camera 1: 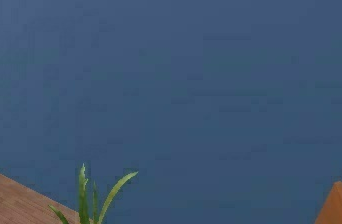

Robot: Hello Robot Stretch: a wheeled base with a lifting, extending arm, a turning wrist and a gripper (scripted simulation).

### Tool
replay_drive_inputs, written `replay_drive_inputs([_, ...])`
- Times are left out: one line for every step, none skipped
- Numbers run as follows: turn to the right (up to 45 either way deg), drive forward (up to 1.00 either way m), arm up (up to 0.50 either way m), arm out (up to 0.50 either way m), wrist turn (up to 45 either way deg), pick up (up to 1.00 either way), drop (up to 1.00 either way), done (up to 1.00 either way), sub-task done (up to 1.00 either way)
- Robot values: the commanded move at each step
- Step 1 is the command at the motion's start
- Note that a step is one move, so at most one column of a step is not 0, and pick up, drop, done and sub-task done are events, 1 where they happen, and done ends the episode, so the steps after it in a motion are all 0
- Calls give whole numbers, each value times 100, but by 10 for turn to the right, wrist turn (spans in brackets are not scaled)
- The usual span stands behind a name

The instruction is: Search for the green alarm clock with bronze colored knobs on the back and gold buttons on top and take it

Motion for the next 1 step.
replay_drive_inputs([0, 0, 50, 0, 0, 0, 0, 0, 0])
